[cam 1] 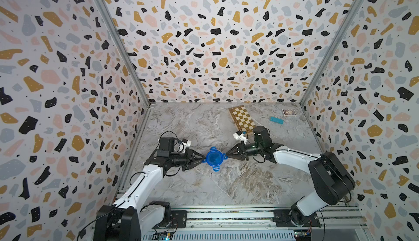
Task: Pack away toiletry kits
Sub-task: Adjust the lid on the container.
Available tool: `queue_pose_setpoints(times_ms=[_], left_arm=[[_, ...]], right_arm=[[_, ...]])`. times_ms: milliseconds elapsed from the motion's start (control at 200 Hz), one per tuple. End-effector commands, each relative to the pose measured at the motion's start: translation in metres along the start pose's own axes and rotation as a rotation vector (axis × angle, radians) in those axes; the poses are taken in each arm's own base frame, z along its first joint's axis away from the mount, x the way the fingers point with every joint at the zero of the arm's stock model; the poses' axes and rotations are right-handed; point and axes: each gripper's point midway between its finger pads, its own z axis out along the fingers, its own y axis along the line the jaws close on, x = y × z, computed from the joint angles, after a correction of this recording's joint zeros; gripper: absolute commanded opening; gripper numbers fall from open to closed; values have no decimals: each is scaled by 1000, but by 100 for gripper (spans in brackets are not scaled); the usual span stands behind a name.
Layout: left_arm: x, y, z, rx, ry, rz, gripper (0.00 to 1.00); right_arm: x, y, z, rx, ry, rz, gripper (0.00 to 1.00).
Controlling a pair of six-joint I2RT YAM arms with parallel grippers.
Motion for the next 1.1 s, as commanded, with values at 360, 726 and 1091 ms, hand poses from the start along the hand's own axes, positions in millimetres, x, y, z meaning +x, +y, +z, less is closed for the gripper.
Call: queue_pose_setpoints(times_ms=[360, 726, 1091], left_arm=[[-8, -14, -2, 0, -11, 95, 23], [-13, -11, -2, -26, -31, 128, 14], [-31, -23, -2, -48, -47, 180, 9]], right_arm=[[-1, 16, 0, -16, -21, -79, 18], [2, 19, -3, -14, -52, -113, 9], [11, 25, -4, -6, -108, -146, 8]])
